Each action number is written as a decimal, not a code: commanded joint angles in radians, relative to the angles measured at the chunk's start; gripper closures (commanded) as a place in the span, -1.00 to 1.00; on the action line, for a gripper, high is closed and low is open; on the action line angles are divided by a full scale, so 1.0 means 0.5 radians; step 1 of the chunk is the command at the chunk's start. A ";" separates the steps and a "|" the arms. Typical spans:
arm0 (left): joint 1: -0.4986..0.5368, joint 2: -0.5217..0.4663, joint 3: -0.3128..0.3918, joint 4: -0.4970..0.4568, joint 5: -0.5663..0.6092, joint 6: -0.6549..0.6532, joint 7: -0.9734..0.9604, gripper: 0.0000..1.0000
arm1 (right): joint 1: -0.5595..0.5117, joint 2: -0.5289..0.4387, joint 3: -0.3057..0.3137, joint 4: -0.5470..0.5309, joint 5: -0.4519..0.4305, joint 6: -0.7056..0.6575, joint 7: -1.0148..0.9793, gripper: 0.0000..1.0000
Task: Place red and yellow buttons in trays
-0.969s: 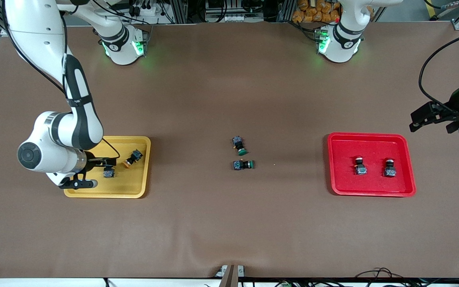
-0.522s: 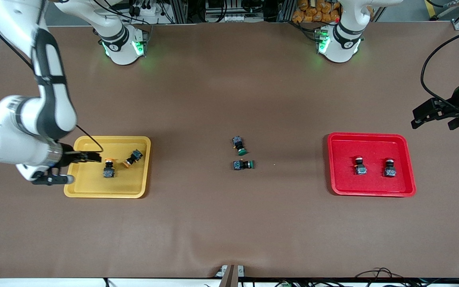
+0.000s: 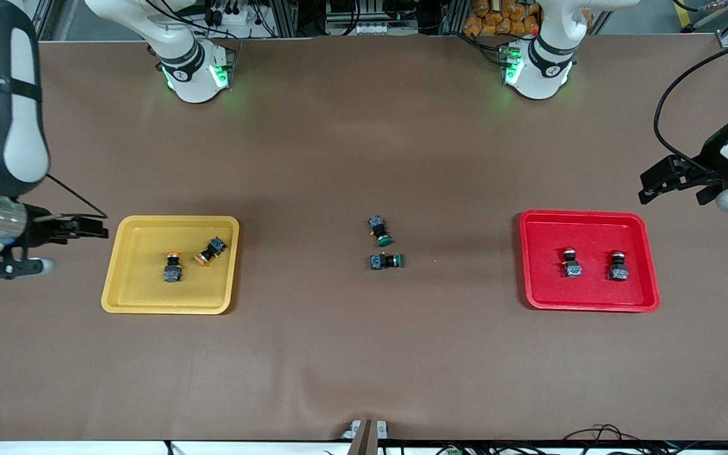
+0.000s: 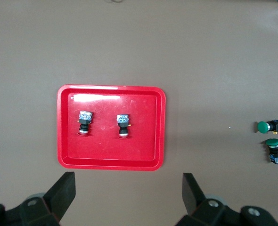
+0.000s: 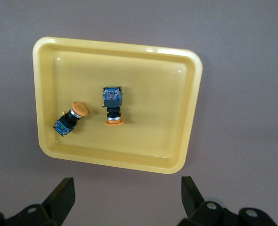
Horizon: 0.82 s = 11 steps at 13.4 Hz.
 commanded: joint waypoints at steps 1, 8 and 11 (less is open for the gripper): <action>-0.011 0.013 -0.003 0.064 -0.018 -0.028 -0.031 -1.00 | -0.160 -0.111 0.151 0.000 -0.062 -0.026 -0.011 -1.00; -0.014 0.013 -0.003 0.116 -0.015 -0.028 -0.028 -1.00 | -0.650 -0.540 0.709 -0.080 -0.182 -0.118 0.035 -1.00; -0.014 0.013 -0.003 0.116 -0.009 -0.028 -0.028 -1.00 | -0.710 -0.660 0.817 -0.080 -0.188 -0.210 0.304 -1.00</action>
